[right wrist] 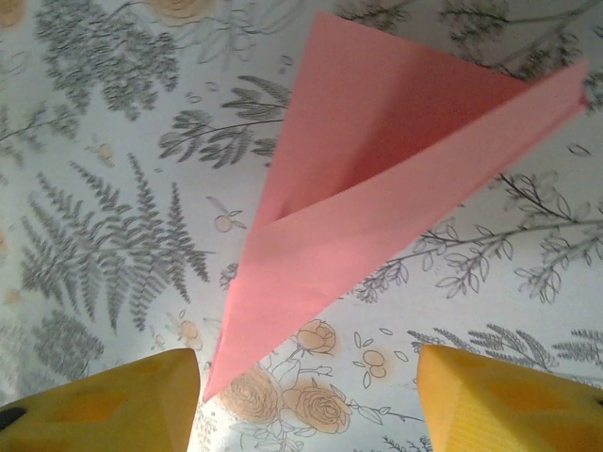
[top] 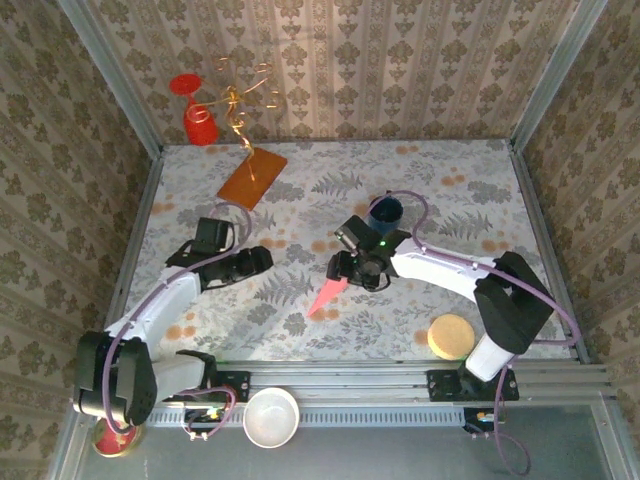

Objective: Fold a paper plane with a square sheet of paper (pick it up from the middle)
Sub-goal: Fold the wing for the fifth time at the center of the table, then move the paper plane to the top-center of the table.

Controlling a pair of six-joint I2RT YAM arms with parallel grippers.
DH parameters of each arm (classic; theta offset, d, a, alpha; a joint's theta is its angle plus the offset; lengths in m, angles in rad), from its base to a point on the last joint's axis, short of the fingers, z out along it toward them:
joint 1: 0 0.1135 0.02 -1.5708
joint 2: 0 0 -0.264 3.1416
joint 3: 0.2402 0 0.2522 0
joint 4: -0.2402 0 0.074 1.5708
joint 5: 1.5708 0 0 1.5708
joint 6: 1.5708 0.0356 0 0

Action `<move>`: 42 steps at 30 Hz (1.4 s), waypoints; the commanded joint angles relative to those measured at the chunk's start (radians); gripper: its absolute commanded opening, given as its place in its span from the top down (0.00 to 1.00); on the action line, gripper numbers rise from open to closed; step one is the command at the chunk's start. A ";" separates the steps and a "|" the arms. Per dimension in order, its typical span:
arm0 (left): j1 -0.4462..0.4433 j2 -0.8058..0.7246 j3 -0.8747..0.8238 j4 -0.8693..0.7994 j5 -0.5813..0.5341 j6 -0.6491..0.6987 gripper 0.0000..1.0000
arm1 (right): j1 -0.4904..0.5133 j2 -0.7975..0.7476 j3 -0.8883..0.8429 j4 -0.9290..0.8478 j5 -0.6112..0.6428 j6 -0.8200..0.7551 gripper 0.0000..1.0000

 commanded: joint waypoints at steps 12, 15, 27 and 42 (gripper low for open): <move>0.033 0.005 -0.056 0.070 -0.069 0.075 0.07 | 0.072 0.177 0.179 -0.149 0.176 0.185 0.30; 0.037 0.008 -0.059 0.075 -0.064 0.082 0.05 | 0.073 0.196 0.176 -0.148 0.177 0.208 0.32; 0.053 0.023 -0.052 0.077 -0.045 0.076 0.01 | 0.075 0.217 0.195 -0.177 0.170 0.239 0.43; 0.056 0.034 -0.038 0.081 -0.035 0.067 0.01 | 0.075 0.160 0.143 -0.172 0.180 0.271 0.72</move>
